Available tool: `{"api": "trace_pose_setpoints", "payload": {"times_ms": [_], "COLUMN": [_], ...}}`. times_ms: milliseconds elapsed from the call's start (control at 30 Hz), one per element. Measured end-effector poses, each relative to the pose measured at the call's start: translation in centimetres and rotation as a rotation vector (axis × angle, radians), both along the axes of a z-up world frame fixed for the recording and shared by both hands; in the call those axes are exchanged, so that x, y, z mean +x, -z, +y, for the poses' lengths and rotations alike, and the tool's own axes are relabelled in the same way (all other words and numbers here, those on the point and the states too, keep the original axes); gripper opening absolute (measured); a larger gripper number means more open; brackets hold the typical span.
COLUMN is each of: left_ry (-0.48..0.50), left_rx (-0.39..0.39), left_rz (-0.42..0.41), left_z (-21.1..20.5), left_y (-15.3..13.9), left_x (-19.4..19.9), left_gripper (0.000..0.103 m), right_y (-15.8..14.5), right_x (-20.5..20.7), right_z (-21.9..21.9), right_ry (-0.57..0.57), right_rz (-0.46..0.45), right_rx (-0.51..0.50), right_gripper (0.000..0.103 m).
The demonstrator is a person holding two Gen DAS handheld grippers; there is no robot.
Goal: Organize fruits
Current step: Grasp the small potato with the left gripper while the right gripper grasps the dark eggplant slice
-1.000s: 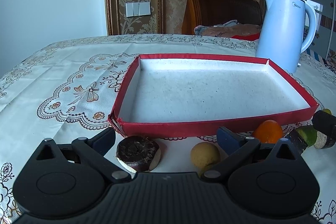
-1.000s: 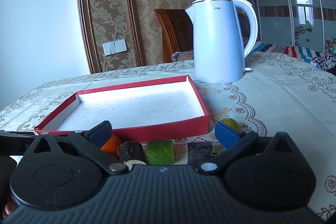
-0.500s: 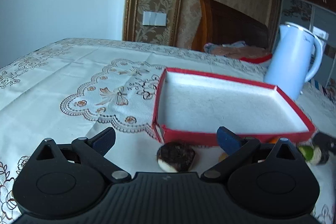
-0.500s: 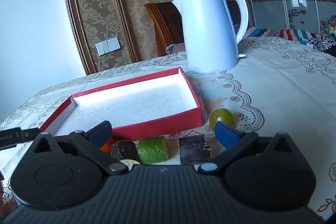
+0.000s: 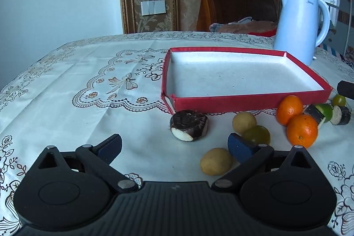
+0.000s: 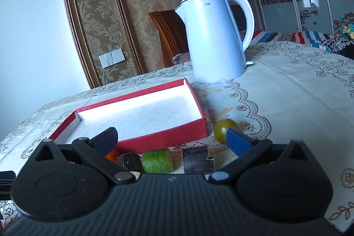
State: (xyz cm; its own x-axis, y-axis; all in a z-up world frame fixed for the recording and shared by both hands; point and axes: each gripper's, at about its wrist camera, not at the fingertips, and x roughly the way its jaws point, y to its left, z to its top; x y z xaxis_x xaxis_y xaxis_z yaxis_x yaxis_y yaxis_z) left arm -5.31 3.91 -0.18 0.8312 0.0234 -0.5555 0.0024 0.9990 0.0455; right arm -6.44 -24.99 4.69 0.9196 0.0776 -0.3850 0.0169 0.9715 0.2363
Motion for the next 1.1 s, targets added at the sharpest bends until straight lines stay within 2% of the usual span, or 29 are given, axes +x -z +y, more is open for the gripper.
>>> {"api": "trace_pose_setpoints", "payload": {"times_ms": [100, 233, 400, 567, 700, 733, 800, 867, 933, 1033, 1100], "left_ry": [0.048, 0.049, 0.045, 0.063, 0.082, 0.093, 0.101, 0.113, 0.128, 0.129, 0.132], "left_rx": [0.009, 0.065, 0.056, 0.022, 0.005, 0.000, 0.003, -0.002, -0.011, -0.016, -0.025], "left_rz": [0.011, 0.026, 0.048, 0.057, 0.053, 0.049, 0.044, 0.041, 0.039, 0.037, 0.036], "left_z": [-0.6, -1.6, -1.4, -1.0, -0.9, -0.9, -1.0, -1.2, -1.2, -1.2, -1.1], "left_y": [0.3, 1.0, 1.2, 1.2, 1.1, 1.1, 1.1, 1.1, 1.1, 1.1, 1.1], "left_x": [-0.4, -0.1, 0.2, 0.4, 0.5, 0.4, 0.3, 0.2, 0.2, 0.1, 0.1], "left_gripper": [0.102, 0.102, 0.098, 0.083, 0.067, 0.060, 0.052, 0.048, 0.038, 0.034, 0.031], "right_y": [-0.1, -0.1, -0.6, -1.0, -0.4, -0.2, -0.1, 0.0, 0.0, -0.1, -0.2], "right_x": [-0.6, -1.2, -2.1, -3.3, -3.6, -3.4, -3.2, -3.2, -3.0, -2.7, -2.1], "right_z": [-0.5, -1.2, -2.3, -4.6, -7.0, -7.4, -7.8, -7.1, -5.8, -3.8, -2.8], "right_ry": [-0.003, 0.004, -0.013, 0.055, 0.084, 0.078, 0.049, 0.021, -0.026, -0.086, -0.115], "right_rz": [-0.006, -0.014, -0.015, -0.025, -0.001, 0.013, 0.029, 0.030, 0.033, 0.030, 0.042], "right_rx": [-0.001, 0.002, -0.045, -0.158, -0.167, -0.159, -0.144, -0.179, -0.237, -0.275, -0.286], "right_gripper": [0.103, 0.103, 0.103, 0.103, 0.103, 0.103, 0.103, 0.103, 0.103, 0.103, 0.097]}}
